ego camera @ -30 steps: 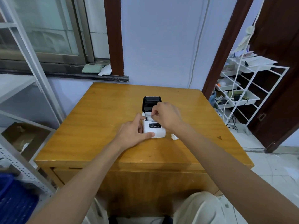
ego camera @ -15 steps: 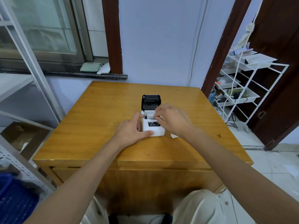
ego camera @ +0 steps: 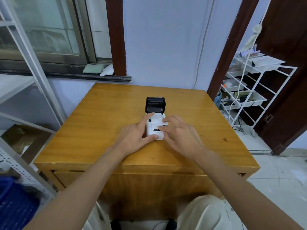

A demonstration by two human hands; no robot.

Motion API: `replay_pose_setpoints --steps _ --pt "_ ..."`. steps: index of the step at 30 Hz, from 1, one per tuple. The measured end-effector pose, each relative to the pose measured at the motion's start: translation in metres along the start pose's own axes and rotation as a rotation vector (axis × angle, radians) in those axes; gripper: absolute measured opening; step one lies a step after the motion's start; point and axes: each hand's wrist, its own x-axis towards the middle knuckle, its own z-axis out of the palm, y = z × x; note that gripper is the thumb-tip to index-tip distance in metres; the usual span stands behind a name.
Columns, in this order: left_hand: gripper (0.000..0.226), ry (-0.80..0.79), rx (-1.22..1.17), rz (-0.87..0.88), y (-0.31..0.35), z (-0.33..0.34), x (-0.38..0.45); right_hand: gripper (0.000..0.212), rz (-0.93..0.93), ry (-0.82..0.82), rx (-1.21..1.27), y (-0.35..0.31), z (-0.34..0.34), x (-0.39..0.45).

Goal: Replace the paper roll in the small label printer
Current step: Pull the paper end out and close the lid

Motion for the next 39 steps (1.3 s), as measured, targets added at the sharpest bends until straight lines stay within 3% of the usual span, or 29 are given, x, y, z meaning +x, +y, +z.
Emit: replay_pose_setpoints --steps 6,13,18,22,27,32,39 --pt "0.046 0.035 0.035 0.077 0.005 -0.004 -0.005 0.034 0.096 0.006 0.076 -0.002 0.001 0.0" --pt "0.043 0.06 0.012 0.102 0.009 -0.008 -0.008 0.027 0.171 0.036 0.191 0.0 0.002 0.001" --pt "0.042 0.054 -0.001 0.089 0.007 -0.007 -0.005 0.035 0.39 0.189 0.41 0.009 0.004 0.023" --pt "0.043 0.04 -0.011 0.075 0.005 -0.006 -0.004 0.046 0.481 0.072 0.493 0.021 0.006 0.055" --pt "0.043 0.039 0.049 0.101 0.007 -0.004 -0.006 0.066 0.442 -0.111 0.541 0.027 0.015 0.085" --pt "0.043 0.03 0.056 0.075 0.009 -0.005 -0.005 0.068 0.425 0.024 0.533 0.033 0.022 0.087" --pt "0.043 0.016 0.061 0.072 0.01 -0.007 -0.005 0.08 0.336 0.059 0.541 0.026 0.026 0.061"
